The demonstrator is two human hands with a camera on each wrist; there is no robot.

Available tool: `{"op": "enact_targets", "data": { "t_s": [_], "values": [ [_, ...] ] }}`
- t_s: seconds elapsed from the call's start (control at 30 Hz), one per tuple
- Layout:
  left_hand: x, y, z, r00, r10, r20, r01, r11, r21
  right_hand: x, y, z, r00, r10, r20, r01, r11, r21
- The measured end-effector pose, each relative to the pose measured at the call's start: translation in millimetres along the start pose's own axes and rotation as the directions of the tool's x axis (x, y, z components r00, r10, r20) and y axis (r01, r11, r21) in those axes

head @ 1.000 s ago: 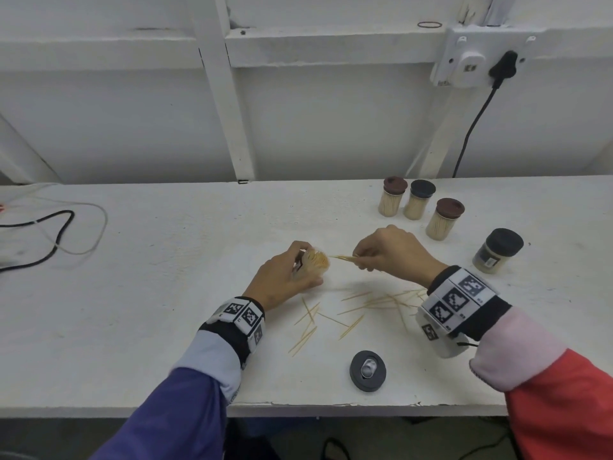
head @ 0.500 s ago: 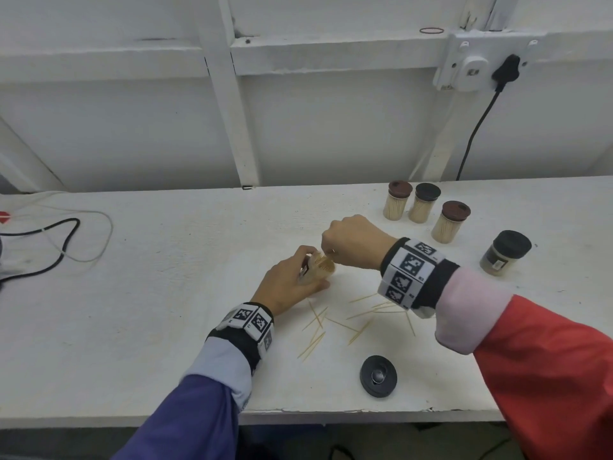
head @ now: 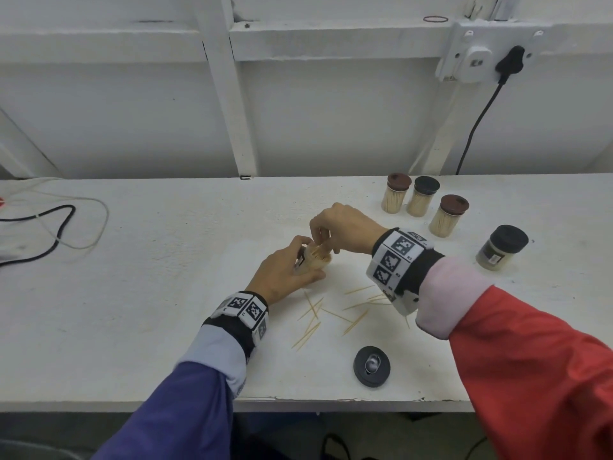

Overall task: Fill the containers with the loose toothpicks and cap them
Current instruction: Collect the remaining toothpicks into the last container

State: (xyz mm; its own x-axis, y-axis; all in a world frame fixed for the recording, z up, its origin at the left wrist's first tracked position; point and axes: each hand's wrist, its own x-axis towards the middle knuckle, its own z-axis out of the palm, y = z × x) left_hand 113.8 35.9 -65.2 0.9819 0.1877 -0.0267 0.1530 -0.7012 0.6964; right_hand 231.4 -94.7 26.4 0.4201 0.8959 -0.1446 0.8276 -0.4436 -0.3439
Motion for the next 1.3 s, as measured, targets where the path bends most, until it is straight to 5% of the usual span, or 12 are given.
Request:
{"op": "enact_targets", "data": {
  "t_s": [0.33,0.57,0.73,0.97,1.17,1.3],
  "values": [
    [-1.5,0.5,0.0,1.0,-0.009,0.0,0.009,1.0,-0.028,2.7,13.7,-13.1,0.984,0.075,0.16,-0.134,0.907,0.399],
    [-1.5,0.5,0.5,1.0,-0.024,-0.004,0.024,0.999,-0.04,-0.8,10.6,-13.4,0.993,0.12,0.0,-0.116,0.955,0.272],
    [-1.6,2.8,-0.3,1.0,-0.028,0.011,0.029,0.998,-0.051,0.6,-6.9,2.4,0.999,0.011,-0.04,-0.006,0.994,0.108],
    [-0.5,1.1,-1.1,0.996,-0.076,-0.034,0.071,0.988,-0.14,-9.7,7.1,16.0,0.965,0.028,-0.261,0.015,0.986,0.164],
    [-1.5,2.4,-1.8,0.995,-0.085,-0.061,0.075,0.985,-0.157,-32.4,7.2,45.5,0.995,-0.096,-0.021,0.099,0.975,0.201],
    [-1.4,4.5,-1.7,0.995,-0.088,-0.055,0.079,0.985,-0.156,-35.0,11.2,55.2,0.99,-0.142,-0.018,0.143,0.988,0.064]
  ]
}}
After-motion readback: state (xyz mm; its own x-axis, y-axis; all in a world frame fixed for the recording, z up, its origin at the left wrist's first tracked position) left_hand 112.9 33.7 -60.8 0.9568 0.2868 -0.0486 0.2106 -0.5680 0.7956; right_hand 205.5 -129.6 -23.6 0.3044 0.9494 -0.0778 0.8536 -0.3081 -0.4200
